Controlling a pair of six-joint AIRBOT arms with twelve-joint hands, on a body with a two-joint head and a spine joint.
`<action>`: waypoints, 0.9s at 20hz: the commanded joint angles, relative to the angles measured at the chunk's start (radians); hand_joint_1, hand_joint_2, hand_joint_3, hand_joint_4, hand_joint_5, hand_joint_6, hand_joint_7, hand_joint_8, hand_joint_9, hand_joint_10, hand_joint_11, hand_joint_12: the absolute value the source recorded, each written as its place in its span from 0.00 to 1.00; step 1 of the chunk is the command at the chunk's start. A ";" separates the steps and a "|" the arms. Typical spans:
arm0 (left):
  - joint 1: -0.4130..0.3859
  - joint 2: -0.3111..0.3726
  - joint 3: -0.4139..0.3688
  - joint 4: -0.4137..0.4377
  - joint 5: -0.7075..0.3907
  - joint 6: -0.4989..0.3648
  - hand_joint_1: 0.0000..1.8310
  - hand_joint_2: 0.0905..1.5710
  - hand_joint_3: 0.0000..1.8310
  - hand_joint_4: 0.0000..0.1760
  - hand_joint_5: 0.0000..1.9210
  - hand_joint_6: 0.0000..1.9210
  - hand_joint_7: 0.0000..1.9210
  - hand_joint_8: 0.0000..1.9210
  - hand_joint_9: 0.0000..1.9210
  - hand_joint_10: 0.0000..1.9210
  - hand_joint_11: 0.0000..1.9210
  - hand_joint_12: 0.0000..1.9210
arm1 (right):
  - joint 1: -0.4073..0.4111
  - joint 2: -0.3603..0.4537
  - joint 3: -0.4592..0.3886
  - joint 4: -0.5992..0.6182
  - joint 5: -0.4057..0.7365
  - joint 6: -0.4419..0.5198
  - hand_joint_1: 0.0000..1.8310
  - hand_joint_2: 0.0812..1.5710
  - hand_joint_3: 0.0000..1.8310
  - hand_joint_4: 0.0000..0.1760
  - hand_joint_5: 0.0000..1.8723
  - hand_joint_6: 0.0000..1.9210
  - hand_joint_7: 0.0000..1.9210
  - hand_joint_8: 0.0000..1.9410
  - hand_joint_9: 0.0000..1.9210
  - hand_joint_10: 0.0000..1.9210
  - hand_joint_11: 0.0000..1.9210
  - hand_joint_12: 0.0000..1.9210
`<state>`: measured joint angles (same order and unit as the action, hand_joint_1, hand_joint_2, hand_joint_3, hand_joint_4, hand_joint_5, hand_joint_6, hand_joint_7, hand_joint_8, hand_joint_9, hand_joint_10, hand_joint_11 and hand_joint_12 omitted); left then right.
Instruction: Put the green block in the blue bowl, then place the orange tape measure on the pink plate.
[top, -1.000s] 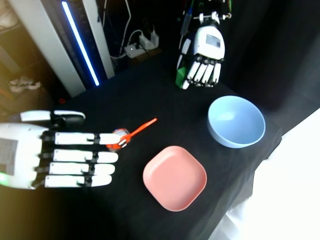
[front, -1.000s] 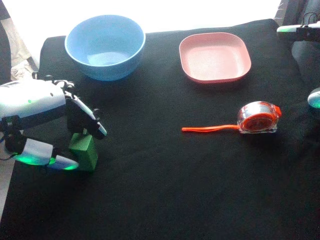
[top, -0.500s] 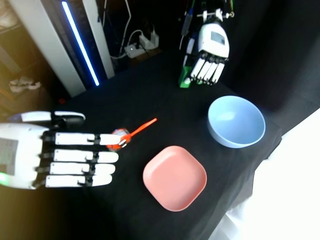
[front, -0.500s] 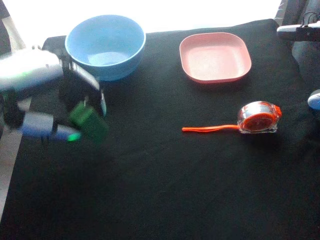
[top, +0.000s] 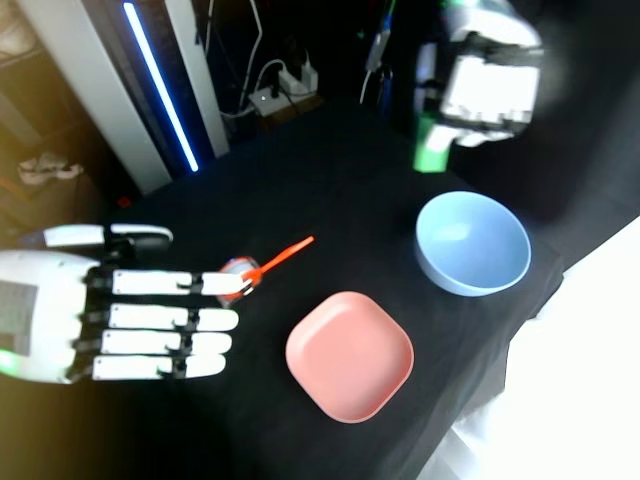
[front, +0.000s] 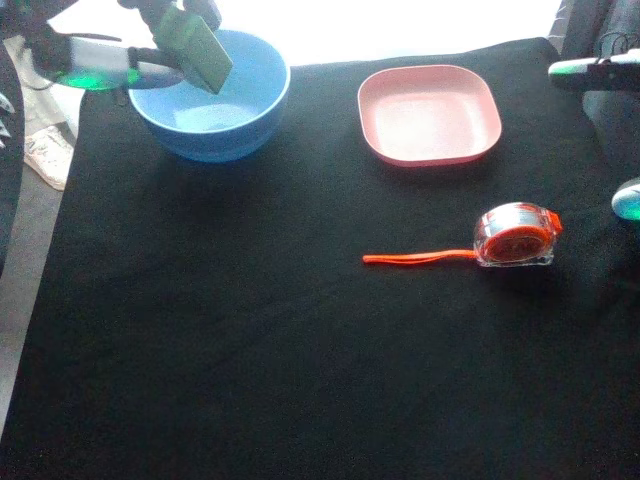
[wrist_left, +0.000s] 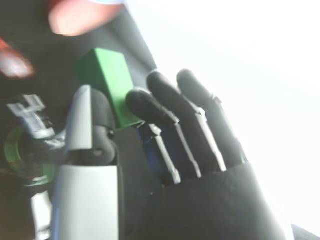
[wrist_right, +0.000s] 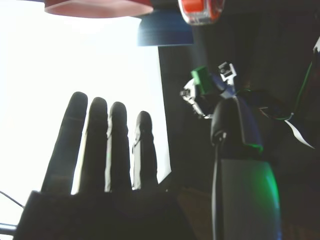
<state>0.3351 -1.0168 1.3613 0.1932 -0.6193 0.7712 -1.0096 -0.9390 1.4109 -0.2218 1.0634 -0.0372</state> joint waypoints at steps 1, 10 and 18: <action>-0.023 -0.004 0.012 -0.027 -0.078 -0.002 0.67 0.69 0.00 0.00 0.54 0.48 0.47 0.55 0.42 0.37 0.26 0.72 | 0.016 0.000 0.005 0.056 0.109 0.012 0.39 0.62 0.01 0.65 0.19 0.00 0.20 0.00 0.19 0.00 0.17 0.07; -0.085 -0.164 0.179 0.001 0.131 -0.001 0.52 0.57 0.00 0.00 0.44 0.01 0.48 0.15 0.44 0.36 0.33 0.76 | 0.025 -0.006 0.012 0.033 0.109 0.022 0.41 0.62 0.00 0.69 0.18 0.00 0.18 0.00 0.15 0.00 0.00 0.40; -0.048 -0.070 0.062 0.045 0.012 -0.001 0.47 0.56 0.00 0.54 0.18 0.00 0.23 0.00 0.22 0.01 0.00 0.61 | 0.060 -0.008 0.009 0.008 0.110 0.042 0.43 0.61 0.00 0.50 0.18 0.00 0.18 0.00 0.16 0.00 0.02 0.35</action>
<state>0.2989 -1.0893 1.4055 0.2584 -0.4751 0.7704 -0.9565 -0.9455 1.4155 -0.2691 1.0576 -0.0040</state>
